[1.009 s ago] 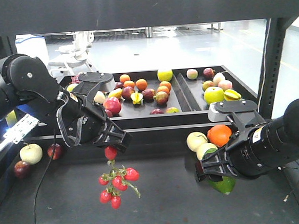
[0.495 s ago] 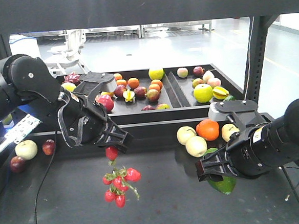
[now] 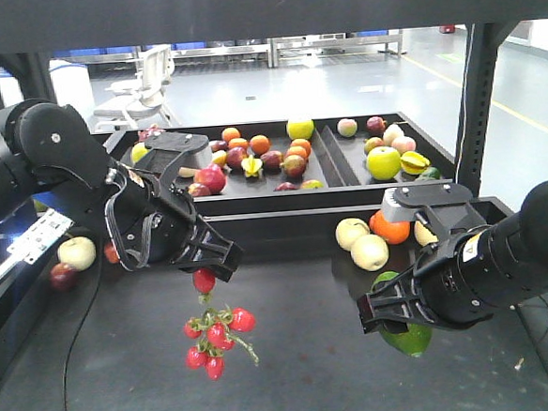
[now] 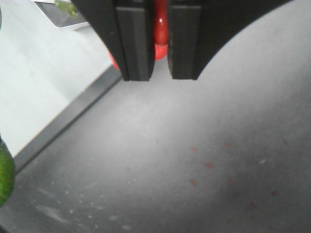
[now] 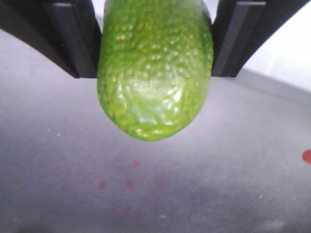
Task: Pick snacks and fruit into basket
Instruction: 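Drive the base backward away from the fruit table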
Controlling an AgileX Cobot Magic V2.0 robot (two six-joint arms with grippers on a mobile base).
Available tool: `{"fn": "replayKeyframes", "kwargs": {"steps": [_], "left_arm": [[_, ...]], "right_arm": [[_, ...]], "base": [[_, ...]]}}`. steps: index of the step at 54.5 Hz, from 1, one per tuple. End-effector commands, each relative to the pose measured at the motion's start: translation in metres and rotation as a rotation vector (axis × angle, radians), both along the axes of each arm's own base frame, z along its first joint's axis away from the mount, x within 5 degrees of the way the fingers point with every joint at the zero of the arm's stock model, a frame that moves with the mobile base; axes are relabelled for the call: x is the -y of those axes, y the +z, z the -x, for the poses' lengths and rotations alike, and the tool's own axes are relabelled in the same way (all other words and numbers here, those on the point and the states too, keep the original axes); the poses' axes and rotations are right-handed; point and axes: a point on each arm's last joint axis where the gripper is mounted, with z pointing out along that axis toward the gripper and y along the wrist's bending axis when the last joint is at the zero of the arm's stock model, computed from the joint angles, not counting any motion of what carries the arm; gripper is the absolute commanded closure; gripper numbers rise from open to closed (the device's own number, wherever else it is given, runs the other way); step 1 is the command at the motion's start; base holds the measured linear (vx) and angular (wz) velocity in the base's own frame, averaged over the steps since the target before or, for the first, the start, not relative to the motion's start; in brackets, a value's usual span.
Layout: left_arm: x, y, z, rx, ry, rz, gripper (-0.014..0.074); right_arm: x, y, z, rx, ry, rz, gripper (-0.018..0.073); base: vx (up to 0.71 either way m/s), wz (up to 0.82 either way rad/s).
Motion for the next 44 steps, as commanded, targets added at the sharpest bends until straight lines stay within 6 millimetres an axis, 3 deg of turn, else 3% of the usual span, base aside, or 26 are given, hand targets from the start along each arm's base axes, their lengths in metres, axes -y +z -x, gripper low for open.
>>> {"fn": "replayKeyframes", "kwargs": {"steps": [1,44], "left_arm": [[-0.0030,0.0336,0.0112,0.111,0.015,0.083,0.0603],[-0.0030,0.0336,0.0112,0.111,0.015,0.083,0.0603]], "right_arm": [[0.0029,0.0272,0.0028,0.124,-0.012,-0.037,0.0567],[0.0029,0.0271,0.0029,0.122,-0.012,-0.037,0.0567]], "base": [[-0.17,0.09],[-0.15,0.03]]}}
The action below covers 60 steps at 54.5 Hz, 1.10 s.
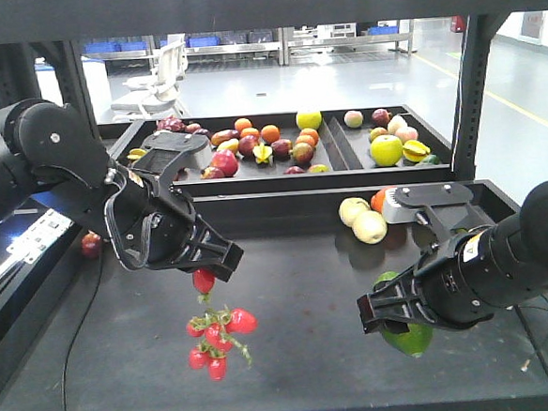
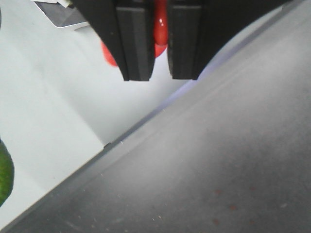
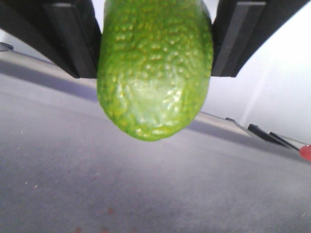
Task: Pick snacks and fruit into basket
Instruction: 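Drive the base backward away from the fruit table, then turn the base away from the table while holding both items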
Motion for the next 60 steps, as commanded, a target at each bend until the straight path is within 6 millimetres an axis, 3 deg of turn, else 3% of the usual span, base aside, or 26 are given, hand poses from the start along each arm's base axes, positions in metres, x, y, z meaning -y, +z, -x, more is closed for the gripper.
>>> {"fn": "replayKeyframes", "kwargs": {"steps": [1,60], "left_arm": [[-0.0030,0.0336,0.0112,0.112,0.015,0.083,0.0603],[-0.0030,0.0336,0.0112,0.112,0.015,0.083,0.0603]], "right_arm": [[0.0029,0.0271,0.0029,0.123,-0.012,-0.036,0.0567],[0.0029,0.0271,0.0029,0.123,-0.012,-0.036,0.0567]], "base": [[-0.19,0.02],[-0.26,0.01]]}}
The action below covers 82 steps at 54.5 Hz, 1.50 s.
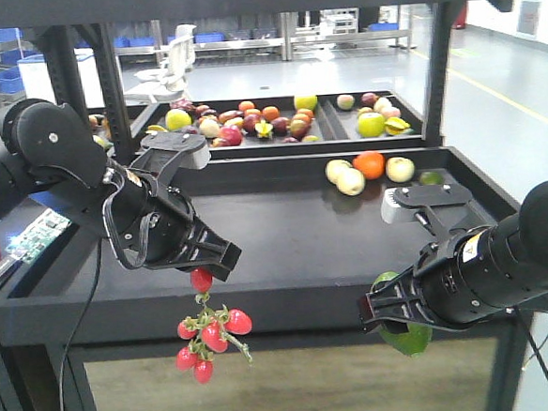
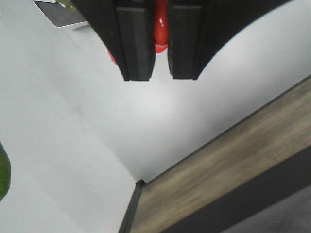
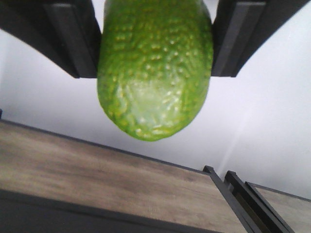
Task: Pick snacks and fruit into basket
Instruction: 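Turn the base away from the table while holding both items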
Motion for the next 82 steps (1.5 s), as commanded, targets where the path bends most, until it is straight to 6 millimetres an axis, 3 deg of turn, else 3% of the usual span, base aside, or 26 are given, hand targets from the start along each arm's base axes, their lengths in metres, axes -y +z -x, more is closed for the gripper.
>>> {"fn": "replayKeyframes", "kwargs": {"steps": [1,53,61,82], "left_arm": [[-0.0025,0.0336,0.0115,0.111,0.014,0.085,0.0603],[0.0046,0.0338,0.0152,0.105,-0.008,0.095,0.0603],[-0.0040,0.0338,0.0117,0.116,0.016,0.068,0.0603],[-0.0038,0.0335,0.0110,0.119,0.017,0.069,0.0603]], "right_arm": [[0.0029,0.0271,0.0029,0.123,-0.012,-0.036,0.0567],[0.0039,0.0268,0.0028,0.121,-0.012,-0.029,0.0567],[-0.0028,0.0237,0.0023,0.104,-0.003,-0.054,0.0567],[-0.0021,0.0237,0.0020,0.104,-0.005,-0.055,0.0567]], "base": [[-0.34,-0.18],[-0.25,-0.26],[-0.21,-0.11],[-0.19,-0.22]]}}
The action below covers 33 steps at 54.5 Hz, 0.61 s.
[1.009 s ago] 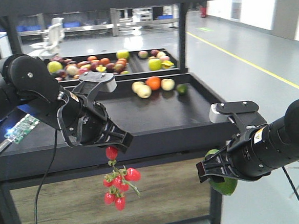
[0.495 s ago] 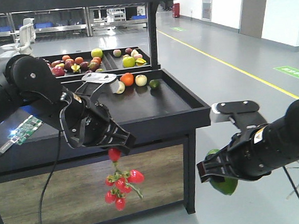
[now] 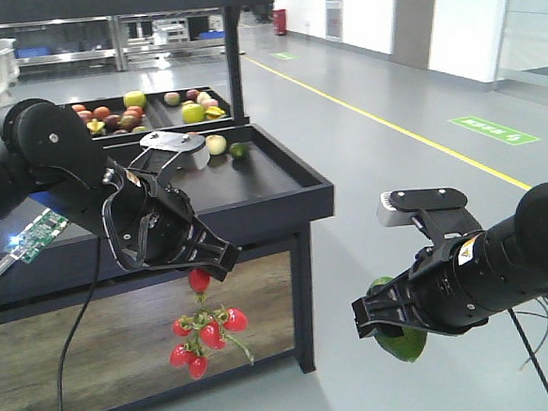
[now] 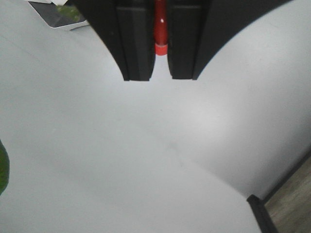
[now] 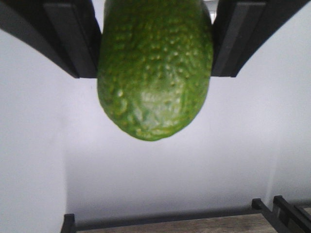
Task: Pick snacks and fruit into basket
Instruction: 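Turn the base away from the table while holding both items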
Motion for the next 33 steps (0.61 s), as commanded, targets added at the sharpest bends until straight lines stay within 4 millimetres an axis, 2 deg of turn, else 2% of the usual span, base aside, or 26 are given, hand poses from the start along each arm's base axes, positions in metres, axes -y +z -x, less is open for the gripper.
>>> {"fn": "replayKeyframes", "kwargs": {"steps": [1,16,33], "left_arm": [[-0.0025,0.0339,0.0116,0.113,0.013,0.083,0.0603],[-0.0025,0.0339,0.0116,0.113,0.013,0.083,0.0603],[-0.0025,0.0339,0.0116,0.113,0.013,0.083,0.0603]], "right_arm": [[0.0015,0.0266,0.0014,0.121,-0.011,-0.042,0.0567],[0.0015,0.0266,0.0014,0.121,-0.011,-0.042,0.0567],[0.0015,0.0266,0.0014,0.121,-0.011,-0.042,0.0567]], "base": [[-0.17,-0.32],[-0.17,-0.40],[-0.18,-0.54]]}}
